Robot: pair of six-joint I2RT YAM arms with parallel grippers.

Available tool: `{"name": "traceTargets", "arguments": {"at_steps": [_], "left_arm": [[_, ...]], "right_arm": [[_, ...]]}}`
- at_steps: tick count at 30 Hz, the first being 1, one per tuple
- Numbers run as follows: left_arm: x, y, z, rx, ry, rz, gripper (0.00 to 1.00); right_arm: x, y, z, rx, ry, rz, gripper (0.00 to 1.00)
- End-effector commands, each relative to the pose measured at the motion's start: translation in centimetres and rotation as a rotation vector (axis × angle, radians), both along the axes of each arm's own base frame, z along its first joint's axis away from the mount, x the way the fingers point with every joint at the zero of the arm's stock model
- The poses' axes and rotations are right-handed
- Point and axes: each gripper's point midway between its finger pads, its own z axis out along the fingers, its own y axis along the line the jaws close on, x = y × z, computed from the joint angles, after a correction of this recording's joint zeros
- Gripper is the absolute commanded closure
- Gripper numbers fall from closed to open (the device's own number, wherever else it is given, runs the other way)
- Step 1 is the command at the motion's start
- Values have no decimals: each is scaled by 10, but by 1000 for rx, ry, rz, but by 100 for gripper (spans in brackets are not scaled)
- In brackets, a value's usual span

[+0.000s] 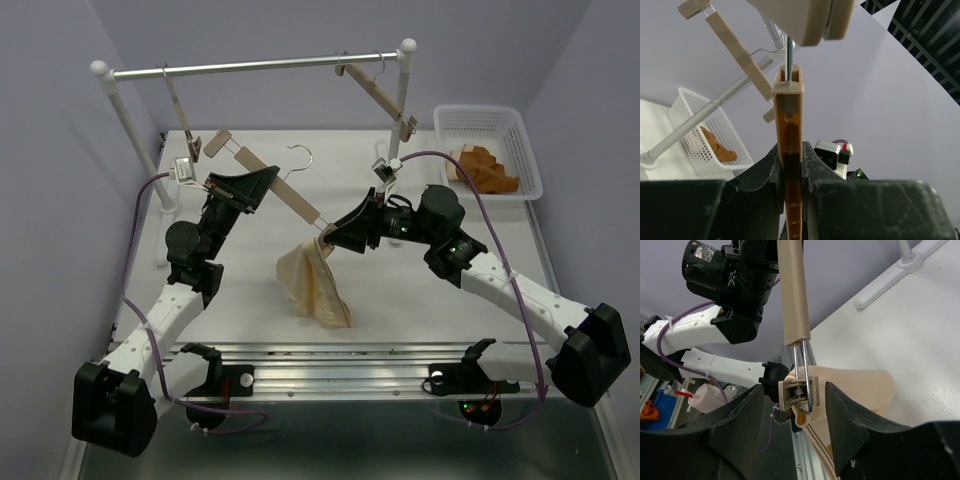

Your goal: Remove the underwear clipped to the hanger

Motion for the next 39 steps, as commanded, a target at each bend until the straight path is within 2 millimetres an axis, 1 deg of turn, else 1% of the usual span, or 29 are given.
{"name": "traceTargets", "arguments": {"at_steps": [1, 5, 13, 17, 19, 20, 21, 22, 29, 31, 32, 34, 35, 36, 37, 38, 39], "left_arm": [[-18, 8, 34, -39, -115, 12, 100], [-18, 8, 33, -37, -108, 20, 100], [-16, 6, 30, -27, -99, 21, 100], [-16, 5, 30, -25, -101, 21, 100], [-16, 5, 30, -23, -100, 22, 100], [-16, 5, 30, -24, -100, 25, 100], [-15, 5, 29, -23, -99, 27, 100], [-15, 5, 28, -25, -97, 27, 100], [-13, 3, 26, -17, -91, 18, 100], [-8, -1, 19, 0, -61, 6, 100], [-7, -3, 17, 7, -52, -3, 90], [-3, -6, 9, 15, -29, -15, 78], [-2, -7, 7, 19, -23, -21, 70], [-1, -10, 3, 28, -15, -32, 69], [-1, -11, 1, 32, -12, -40, 67], [-1, -13, -2, 40, -8, -47, 62], [0, -14, -5, 44, -2, -52, 61]], "right_arm": [[-1, 1, 20, 53, -59, 17, 43], [0, 1, 22, 57, -57, 10, 51], [8, -1, 22, 47, -54, -40, 58], [11, -2, 22, 45, -56, -59, 65], [10, -2, 24, 48, -61, -61, 71], [11, -2, 24, 47, -66, -64, 84], [11, -3, 24, 44, -62, -66, 94], [12, -3, 24, 44, -59, -70, 99], [14, -6, 28, 50, -78, -100, 99], [17, -7, 30, 55, -79, -122, 99], [20, -9, 33, 60, -85, -146, 99], [22, -12, 35, 54, -104, -167, 99], [27, -14, 42, 54, -117, -200, 99], [29, -16, 38, 17, -133, -215, 99], [30, -17, 40, 1, -151, -223, 99], [32, -19, 46, -6, -168, -238, 99], [34, -20, 38, -51, -188, -239, 99]]}}
